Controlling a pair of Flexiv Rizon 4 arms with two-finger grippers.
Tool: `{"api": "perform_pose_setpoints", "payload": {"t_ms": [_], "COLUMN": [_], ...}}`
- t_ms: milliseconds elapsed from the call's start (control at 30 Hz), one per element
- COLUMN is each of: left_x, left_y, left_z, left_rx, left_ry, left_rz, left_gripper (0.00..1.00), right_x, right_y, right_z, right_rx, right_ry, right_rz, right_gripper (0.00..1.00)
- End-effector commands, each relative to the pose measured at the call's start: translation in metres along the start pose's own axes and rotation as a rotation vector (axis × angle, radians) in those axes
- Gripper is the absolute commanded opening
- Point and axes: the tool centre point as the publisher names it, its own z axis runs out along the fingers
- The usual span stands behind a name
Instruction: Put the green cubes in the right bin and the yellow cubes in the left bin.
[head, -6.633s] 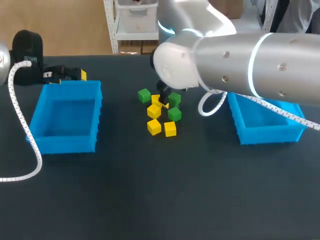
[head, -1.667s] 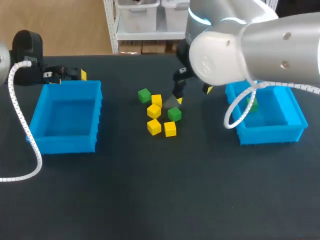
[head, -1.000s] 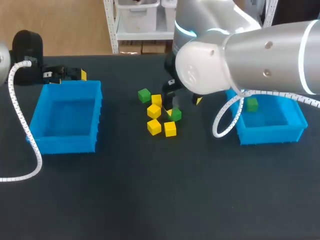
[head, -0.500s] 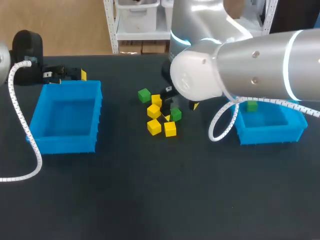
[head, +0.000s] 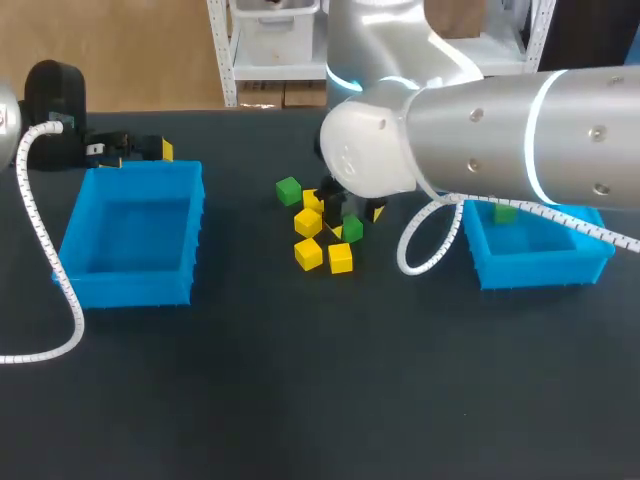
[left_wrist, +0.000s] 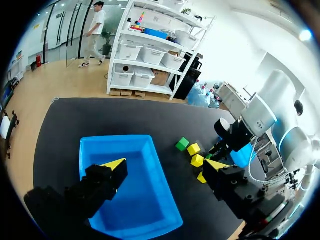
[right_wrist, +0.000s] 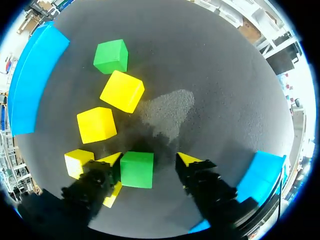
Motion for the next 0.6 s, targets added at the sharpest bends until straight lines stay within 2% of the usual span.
{"api": "perform_pose_setpoints", "payload": {"t_ms": [33, 333, 600], "left_x": [0.001, 0.001, 0.001], "left_y": [0.002, 0.002, 0.002], "left_z": [0.0, 0.0, 0.0], "left_rx": [0.009, 0.009, 0.009], "left_ry": [-0.005, -0.005, -0.005], "left_rz": [0.002, 0.002, 0.002], "left_gripper": [1.0, 1.0, 1.0], "right_x": [0.001, 0.004, 0.007], "right_y": [0.0, -0.009, -0.027], "right_z": [0.0, -0.011, -0.034], "right_rx": [0.001, 0.018, 0.036], "right_ry": [-0.001, -0.014, -0.054], "right_rz": [0.001, 0.009, 0.036], "right_gripper": [0.0, 0.0, 0.0]}}
